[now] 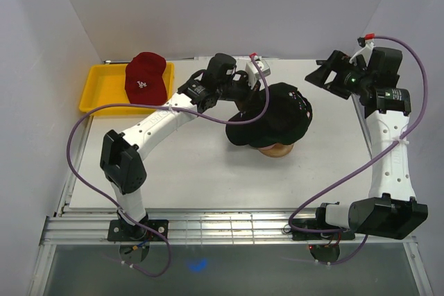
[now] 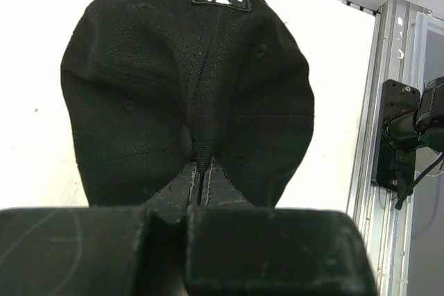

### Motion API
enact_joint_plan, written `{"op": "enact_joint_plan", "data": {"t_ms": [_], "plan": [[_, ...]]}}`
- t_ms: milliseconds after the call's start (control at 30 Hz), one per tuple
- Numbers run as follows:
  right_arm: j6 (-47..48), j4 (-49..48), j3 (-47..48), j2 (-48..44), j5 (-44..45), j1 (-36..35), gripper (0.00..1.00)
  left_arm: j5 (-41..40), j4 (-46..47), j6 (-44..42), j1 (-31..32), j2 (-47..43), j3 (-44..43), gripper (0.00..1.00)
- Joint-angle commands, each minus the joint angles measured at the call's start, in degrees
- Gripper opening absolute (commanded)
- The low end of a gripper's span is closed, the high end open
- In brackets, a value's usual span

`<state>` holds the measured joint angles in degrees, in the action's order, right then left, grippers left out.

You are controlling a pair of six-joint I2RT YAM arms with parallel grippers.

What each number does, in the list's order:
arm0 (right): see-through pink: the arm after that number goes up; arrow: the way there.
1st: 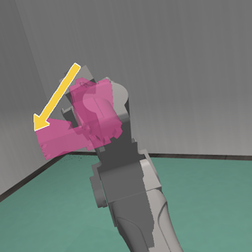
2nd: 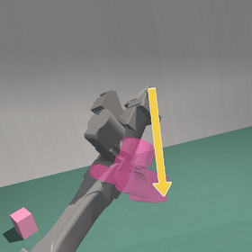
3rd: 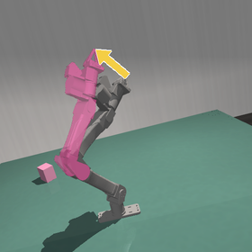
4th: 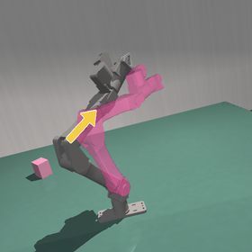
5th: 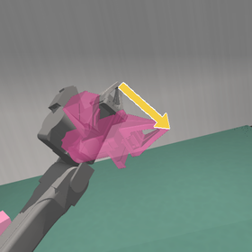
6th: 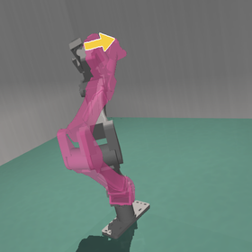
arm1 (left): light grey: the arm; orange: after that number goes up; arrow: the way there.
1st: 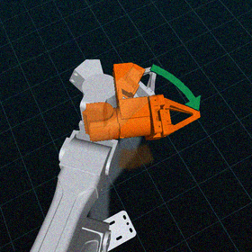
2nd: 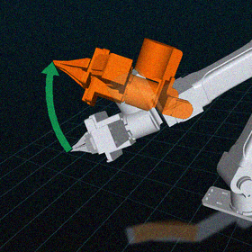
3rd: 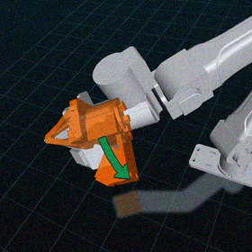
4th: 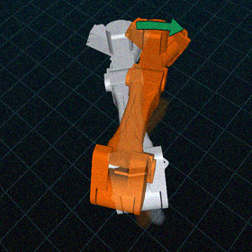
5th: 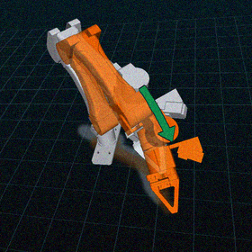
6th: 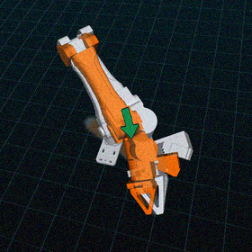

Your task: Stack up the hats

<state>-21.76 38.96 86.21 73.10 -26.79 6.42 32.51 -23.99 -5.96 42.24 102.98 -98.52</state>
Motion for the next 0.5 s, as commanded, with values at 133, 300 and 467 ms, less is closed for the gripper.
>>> {"op": "enact_joint_plan", "data": {"t_ms": [133, 300, 467], "plan": [[2.2, -2.8, -7.6, -2.3, 2.9, 0.4, 0.72, 0.2, -1.5, 0.0, 0.2, 0.8, -0.5, 0.0], [2.7, -3.8, -11.5, -3.7, 3.2, 0.4, 0.62, 0.0, -1.8, 0.7, 0.1, 1.2, -0.6, 0.0], [3.1, -4.2, -13.4, -3.5, 2.7, 0.4, 0.57, -0.4, -1.7, 0.9, 0.1, 1.3, -0.7, 0.0]]}}
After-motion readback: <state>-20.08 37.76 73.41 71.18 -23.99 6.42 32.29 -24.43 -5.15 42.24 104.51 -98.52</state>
